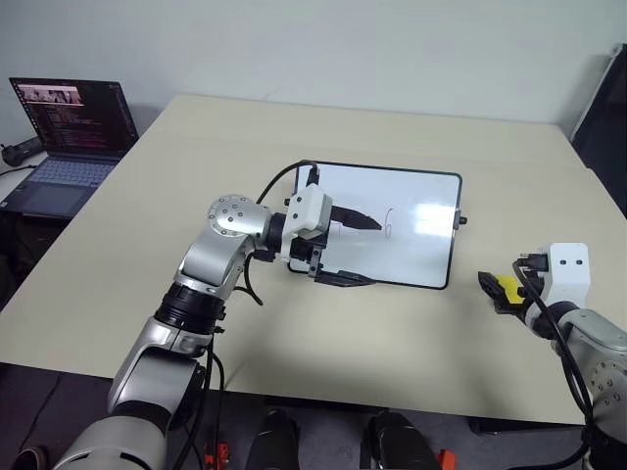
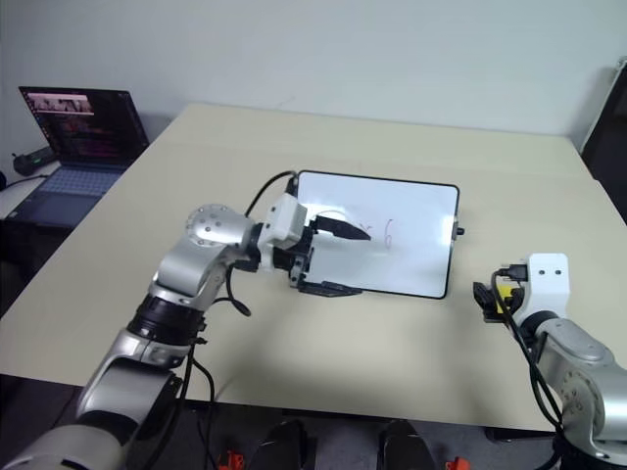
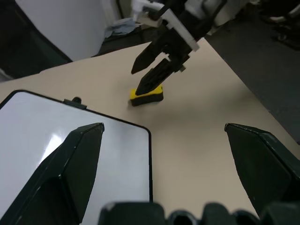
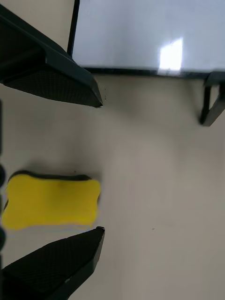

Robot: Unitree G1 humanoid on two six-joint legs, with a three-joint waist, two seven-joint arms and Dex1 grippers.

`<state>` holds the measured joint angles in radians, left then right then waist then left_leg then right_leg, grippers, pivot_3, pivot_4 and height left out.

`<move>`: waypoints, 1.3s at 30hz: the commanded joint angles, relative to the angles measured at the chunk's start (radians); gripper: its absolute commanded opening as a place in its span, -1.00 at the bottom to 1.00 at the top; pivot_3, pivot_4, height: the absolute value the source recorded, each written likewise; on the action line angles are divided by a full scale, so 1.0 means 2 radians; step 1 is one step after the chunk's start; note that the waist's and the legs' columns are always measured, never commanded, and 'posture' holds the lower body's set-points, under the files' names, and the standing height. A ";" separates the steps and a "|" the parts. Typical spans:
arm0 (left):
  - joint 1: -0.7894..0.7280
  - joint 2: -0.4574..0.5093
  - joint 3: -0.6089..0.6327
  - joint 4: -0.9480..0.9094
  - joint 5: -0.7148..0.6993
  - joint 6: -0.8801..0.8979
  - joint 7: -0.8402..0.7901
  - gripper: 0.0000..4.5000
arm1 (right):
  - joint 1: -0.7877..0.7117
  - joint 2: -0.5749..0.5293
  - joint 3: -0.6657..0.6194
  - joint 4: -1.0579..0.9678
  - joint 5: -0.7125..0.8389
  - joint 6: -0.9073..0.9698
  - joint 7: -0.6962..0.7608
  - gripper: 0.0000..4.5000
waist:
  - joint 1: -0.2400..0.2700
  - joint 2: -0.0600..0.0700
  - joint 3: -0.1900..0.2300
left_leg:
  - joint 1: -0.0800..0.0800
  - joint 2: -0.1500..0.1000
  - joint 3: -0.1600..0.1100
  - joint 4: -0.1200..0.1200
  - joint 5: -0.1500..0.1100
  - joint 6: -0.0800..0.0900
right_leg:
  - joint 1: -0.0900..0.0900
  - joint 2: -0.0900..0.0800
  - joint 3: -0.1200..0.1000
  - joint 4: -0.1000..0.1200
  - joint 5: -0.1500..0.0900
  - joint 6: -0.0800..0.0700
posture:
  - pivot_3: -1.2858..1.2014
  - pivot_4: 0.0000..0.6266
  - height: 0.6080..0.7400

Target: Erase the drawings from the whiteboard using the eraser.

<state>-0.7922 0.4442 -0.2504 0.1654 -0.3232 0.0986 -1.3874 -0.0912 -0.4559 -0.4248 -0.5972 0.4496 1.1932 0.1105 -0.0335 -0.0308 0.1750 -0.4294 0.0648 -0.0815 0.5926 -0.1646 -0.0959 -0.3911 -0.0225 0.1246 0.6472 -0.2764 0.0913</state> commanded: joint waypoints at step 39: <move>0.163 0.020 0.057 -0.146 0.033 0.085 0.186 1.00 | 0.066 -0.004 0.041 -0.035 -0.038 -0.119 0.051 -0.42 | -0.011 0.002 0.001 | 0.000 0.000 0.000 0.000 0.000 0.000 | 0.000 0.000 0.000 0.001 0.000 0.001 | 0.03 -0.52 1.00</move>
<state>-0.4685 0.4779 -0.1742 -0.0440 -0.2377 0.2442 -1.0578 0.0308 -0.4445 -0.3516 -0.5902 0.3742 0.9994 0.1944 -0.0546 -0.0275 0.1765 -0.4290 0.0650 -0.0823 0.5930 -0.1646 -0.0956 -0.3912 -0.0220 0.1247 0.6494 -0.2773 0.0930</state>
